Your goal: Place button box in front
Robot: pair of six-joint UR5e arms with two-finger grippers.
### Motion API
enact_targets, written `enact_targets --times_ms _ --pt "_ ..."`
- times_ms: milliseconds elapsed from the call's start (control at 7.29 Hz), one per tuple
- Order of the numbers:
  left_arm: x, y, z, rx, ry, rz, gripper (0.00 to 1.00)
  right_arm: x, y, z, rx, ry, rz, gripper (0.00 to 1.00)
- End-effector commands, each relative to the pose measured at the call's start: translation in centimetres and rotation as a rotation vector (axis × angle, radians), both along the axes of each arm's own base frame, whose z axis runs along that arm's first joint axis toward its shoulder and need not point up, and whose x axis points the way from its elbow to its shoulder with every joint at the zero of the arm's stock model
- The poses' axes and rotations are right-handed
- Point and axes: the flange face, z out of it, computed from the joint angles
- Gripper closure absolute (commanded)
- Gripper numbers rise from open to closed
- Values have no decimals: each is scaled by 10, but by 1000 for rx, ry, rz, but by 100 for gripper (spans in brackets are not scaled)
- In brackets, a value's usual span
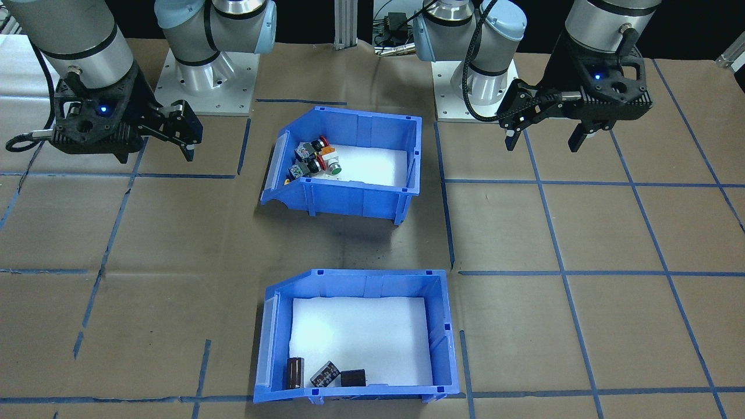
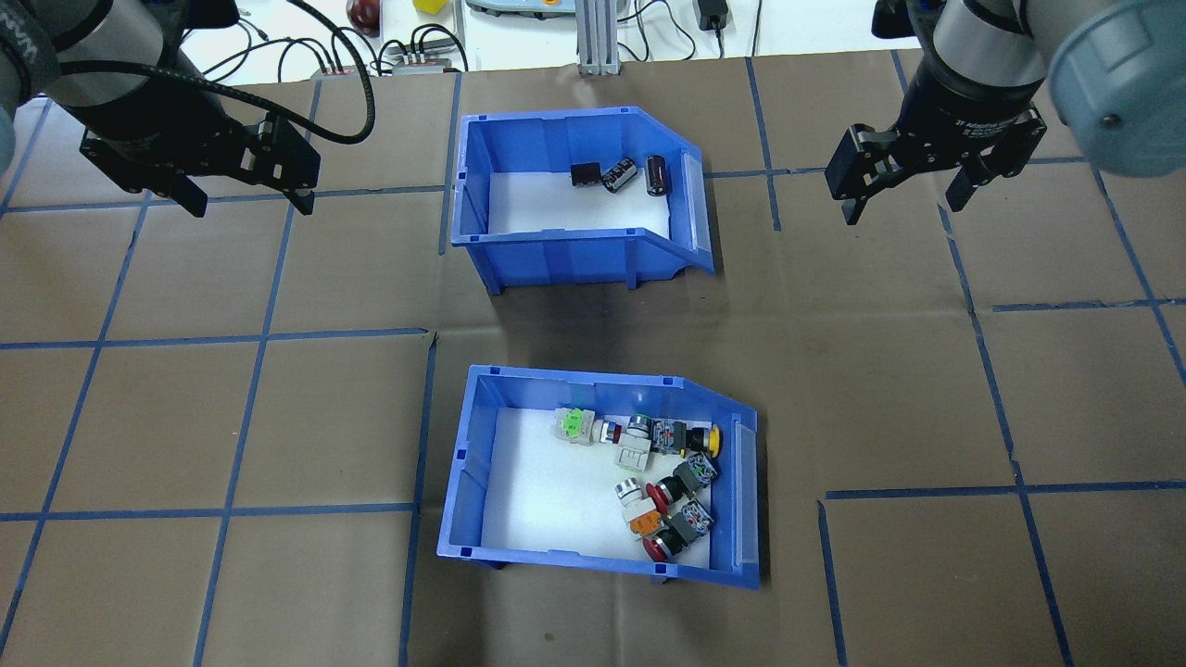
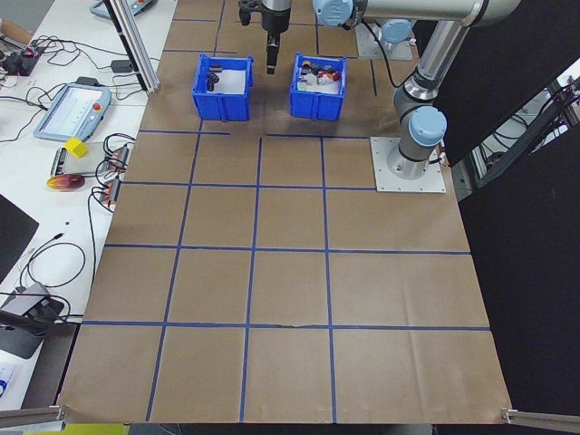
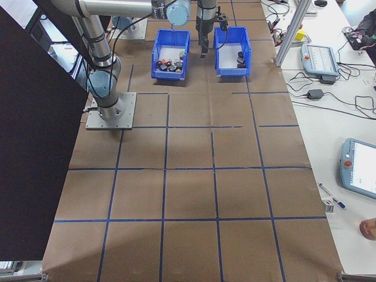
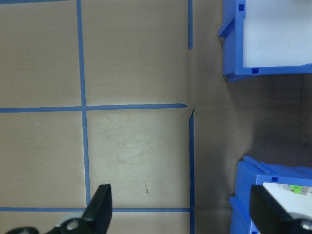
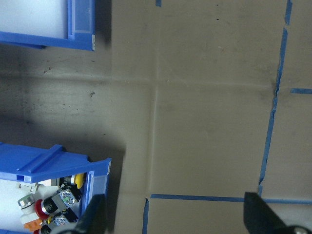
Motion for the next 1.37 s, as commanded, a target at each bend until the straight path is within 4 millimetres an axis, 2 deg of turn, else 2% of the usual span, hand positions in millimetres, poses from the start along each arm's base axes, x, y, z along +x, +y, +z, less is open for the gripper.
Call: enact_targets --times_ms 0,686,824,961,1235 --pt "0 1 -1 2 -2 -1 1 0 2 1 5 -3 -9 0" --pt "1 -2 -2 4 -4 -1 1 1 -4 0 1 3 14 0" --pt "1 -3 -1 2 -4 -6 1 2 -14 -8 8 -7 15 0" --pt "1 -3 -3 7 -5 -13 1 5 -23 -6 3 -13 27 0" --pt "2 -10 0 3 -8 -11 1 20 -55 -4 -35 -162 161 0"
